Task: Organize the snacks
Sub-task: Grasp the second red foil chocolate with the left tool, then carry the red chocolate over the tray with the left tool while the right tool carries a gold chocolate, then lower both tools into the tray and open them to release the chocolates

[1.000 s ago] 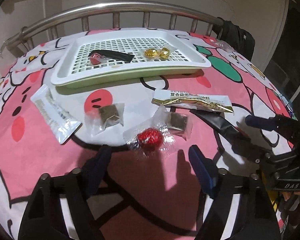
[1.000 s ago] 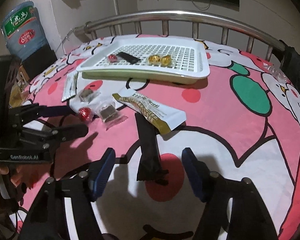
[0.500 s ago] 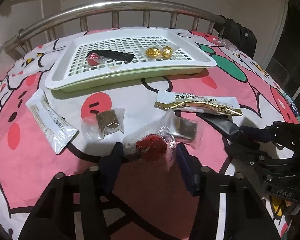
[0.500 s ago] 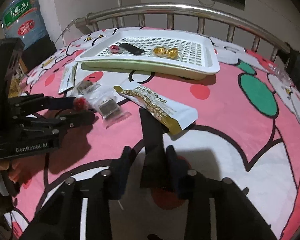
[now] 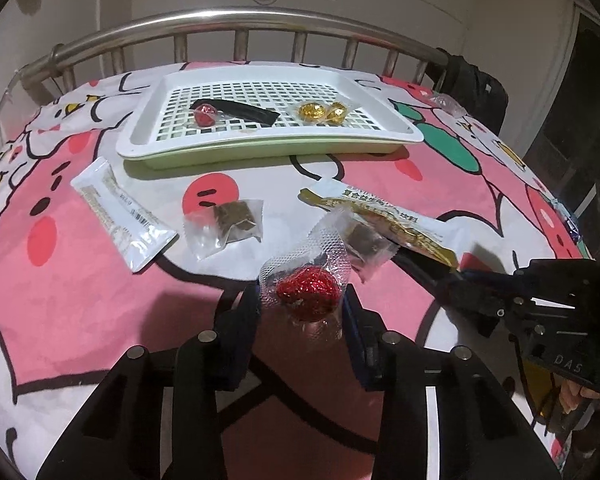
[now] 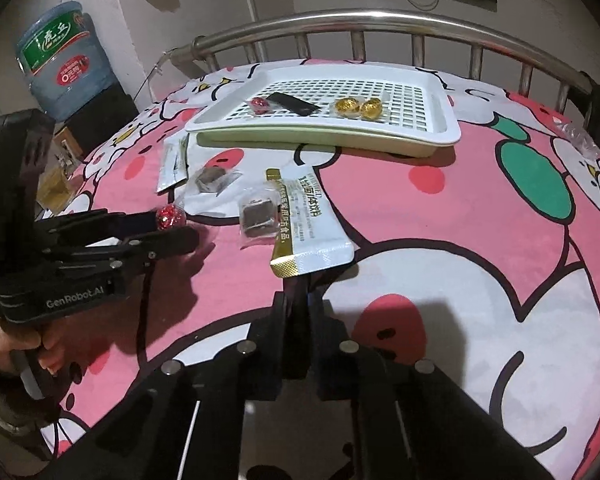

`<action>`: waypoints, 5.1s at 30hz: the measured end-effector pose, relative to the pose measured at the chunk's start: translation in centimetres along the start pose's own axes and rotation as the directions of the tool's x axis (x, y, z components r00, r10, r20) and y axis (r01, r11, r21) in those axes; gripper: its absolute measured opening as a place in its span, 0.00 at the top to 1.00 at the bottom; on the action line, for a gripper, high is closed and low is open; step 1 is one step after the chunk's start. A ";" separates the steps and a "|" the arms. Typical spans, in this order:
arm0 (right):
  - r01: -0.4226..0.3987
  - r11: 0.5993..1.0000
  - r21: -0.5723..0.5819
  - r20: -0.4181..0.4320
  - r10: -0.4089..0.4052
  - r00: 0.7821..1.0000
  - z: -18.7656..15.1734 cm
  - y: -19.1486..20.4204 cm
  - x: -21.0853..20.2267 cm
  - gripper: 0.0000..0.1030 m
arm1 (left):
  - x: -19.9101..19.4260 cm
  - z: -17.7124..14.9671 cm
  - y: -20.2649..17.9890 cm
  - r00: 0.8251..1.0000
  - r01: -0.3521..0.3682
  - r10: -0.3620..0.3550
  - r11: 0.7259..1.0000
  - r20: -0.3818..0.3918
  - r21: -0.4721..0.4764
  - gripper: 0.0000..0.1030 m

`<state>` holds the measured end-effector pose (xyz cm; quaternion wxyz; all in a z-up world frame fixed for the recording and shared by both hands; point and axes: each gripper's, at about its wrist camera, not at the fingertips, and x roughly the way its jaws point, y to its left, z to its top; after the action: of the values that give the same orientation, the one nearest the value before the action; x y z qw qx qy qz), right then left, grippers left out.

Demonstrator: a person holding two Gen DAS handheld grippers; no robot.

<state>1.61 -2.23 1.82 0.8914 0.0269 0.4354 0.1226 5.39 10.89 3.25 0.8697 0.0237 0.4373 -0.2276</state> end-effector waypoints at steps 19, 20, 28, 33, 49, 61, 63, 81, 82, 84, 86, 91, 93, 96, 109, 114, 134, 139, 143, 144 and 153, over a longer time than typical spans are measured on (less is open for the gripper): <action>-0.083 0.996 -0.039 0.063 0.085 0.994 -1.0 3.3 -4.7 0.92 | -3.7 -1.3 0.1 0.997 0.007 -0.007 1.000 0.074 -0.001 0.64; -0.085 0.995 -0.046 0.067 0.088 0.994 -0.9 3.4 -4.8 0.92 | -4.0 -1.3 0.1 0.997 0.013 -0.012 1.000 0.079 -0.003 0.64; -0.125 0.988 -0.093 0.082 0.133 0.988 -0.8 5.5 -5.9 0.92 | -5.3 -1.3 0.2 0.994 0.014 -0.013 1.000 0.111 -0.008 0.64; -0.130 0.986 -0.100 0.097 0.140 0.985 -0.7 5.8 -6.4 0.92 | -6.0 -1.3 0.4 0.992 0.015 -0.013 1.000 0.126 -0.013 0.64; -0.120 0.990 -0.079 0.175 0.132 0.976 1.5 4.9 -7.8 0.92 | -7.5 0.5 0.2 0.983 0.023 -0.021 1.000 0.182 -0.009 0.64; -0.113 0.992 -0.061 0.239 0.125 0.963 3.8 3.6 -8.9 0.92 | -8.1 2.6 -0.1 0.975 0.032 -0.032 0.999 0.221 0.002 0.64; -0.111 0.992 -0.062 0.248 0.123 0.961 4.3 3.5 -9.0 0.92 | -8.2 3.0 -0.1 0.973 0.033 -0.033 0.999 0.230 0.003 0.64; -0.109 0.993 -0.046 0.318 0.118 0.941 8.3 2.1 -9.4 0.92 | -8.6 7.5 -0.2 0.956 0.050 -0.051 0.999 0.289 0.012 0.64; -0.108 0.993 -0.045 0.321 0.117 0.940 8.5 2.0 -9.4 0.92 | -8.6 7.8 -0.2 0.955 0.048 -0.050 0.999 0.292 0.014 0.64; -0.107 0.993 -0.042 0.327 0.115 0.938 9.1 1.8 -9.3 0.92 | -8.6 8.5 -0.3 0.953 0.047 -0.050 0.999 0.300 0.018 0.64; -0.108 0.993 -0.039 0.331 0.115 0.937 9.6 1.6 -9.1 0.92 | -8.6 9.1 -0.3 0.950 0.045 -0.050 0.999 0.307 0.022 0.64; -0.112 0.993 -0.022 0.339 0.113 0.934 11.0 0.9 -8.6 0.92 | -8.4 10.5 -0.1 0.945 0.049 -0.052 0.999 0.322 0.017 0.64; -0.113 0.993 -0.015 0.341 0.112 0.933 11.5 0.7 -8.3 0.92 | -8.2 10.9 0.1 0.944 0.053 -0.054 0.999 0.326 0.012 0.64; -0.120 0.993 -0.005 0.343 0.115 0.932 12.2 0.3 -7.8 0.92 | -7.7 11.8 0.5 0.944 0.057 -0.055 0.998 0.325 0.002 0.64; -0.132 0.990 0.050 0.347 0.107 0.932 15.3 -1.7 -5.5 0.92 | -5.3 14.9 2.1 0.945 0.054 -0.036 0.997 0.325 -0.048 0.64; -0.138 0.988 0.070 0.346 0.106 0.932 16.3 -2.2 -4.3 0.92 | -4.0 15.9 2.7 0.947 0.054 -0.029 0.996 0.320 -0.072 0.64; -0.090 0.975 0.205 0.244 0.038 0.969 18.5 -6.3 3.8 0.92 | 4.3 17.0 7.7 0.983 -0.021 0.051 0.985 0.175 -0.169 0.64; -0.035 0.975 0.220 0.201 -0.010 0.980 18.1 -7.3 5.3 0.92 | 6.0 16.5 7.3 0.989 -0.039 0.059 0.988 0.135 -0.150 0.64; -0.020 0.971 0.237 0.167 -0.021 0.986 17.8 -8.0 6.6 0.92 | 7.3 16.1 7.0 0.991 -0.062 0.076 0.990 0.106 -0.128 0.64; -0.014 0.971 0.239 0.160 -0.026 0.987 17.7 -8.1 6.8 0.92 | 7.6 16.0 7.0 0.992 -0.065 0.078 0.990 0.097 -0.126 0.64; 0.029 0.970 0.241 0.110 -0.057 0.992 17.3 -8.3 8.7 0.92 | 9.1 15.5 6.5 0.990 -0.117 0.123 0.989 0.068 -0.091 0.64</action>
<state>21.91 -7.14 4.53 0.9079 0.1317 0.3950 0.0481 24.46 9.58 4.74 0.8975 0.0037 0.4123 -0.1563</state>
